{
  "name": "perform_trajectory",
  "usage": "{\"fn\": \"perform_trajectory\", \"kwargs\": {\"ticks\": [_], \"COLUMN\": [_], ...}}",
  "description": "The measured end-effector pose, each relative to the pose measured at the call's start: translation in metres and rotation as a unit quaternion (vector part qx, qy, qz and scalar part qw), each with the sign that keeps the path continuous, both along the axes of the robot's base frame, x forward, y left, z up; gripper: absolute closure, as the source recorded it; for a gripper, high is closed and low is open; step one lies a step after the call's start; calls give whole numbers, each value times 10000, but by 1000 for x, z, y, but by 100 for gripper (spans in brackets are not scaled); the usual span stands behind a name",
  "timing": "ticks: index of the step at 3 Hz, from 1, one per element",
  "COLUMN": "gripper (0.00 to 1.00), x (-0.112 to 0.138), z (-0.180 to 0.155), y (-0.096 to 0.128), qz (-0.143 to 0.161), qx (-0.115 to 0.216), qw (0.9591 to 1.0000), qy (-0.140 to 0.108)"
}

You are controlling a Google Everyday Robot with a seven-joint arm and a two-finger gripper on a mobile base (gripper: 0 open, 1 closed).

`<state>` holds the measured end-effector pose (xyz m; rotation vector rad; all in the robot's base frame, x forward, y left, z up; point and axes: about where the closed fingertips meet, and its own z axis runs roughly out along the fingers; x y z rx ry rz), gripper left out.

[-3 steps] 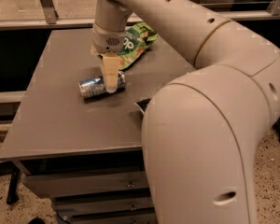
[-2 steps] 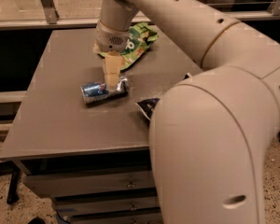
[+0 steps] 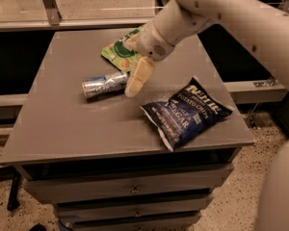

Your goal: Knock redbull can over

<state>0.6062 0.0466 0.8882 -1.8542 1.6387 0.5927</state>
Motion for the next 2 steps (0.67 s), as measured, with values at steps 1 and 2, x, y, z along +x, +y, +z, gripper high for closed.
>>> {"fn": "perform_trajectory", "kwargs": {"ticks": [1, 2], "gripper": [0, 0], "x": [7, 23], "z": [16, 38], "y": [-48, -102], "qz": [-829, -1645], "qx": [964, 1430], "qw": [9916, 9748], "qy": [-229, -484]}}
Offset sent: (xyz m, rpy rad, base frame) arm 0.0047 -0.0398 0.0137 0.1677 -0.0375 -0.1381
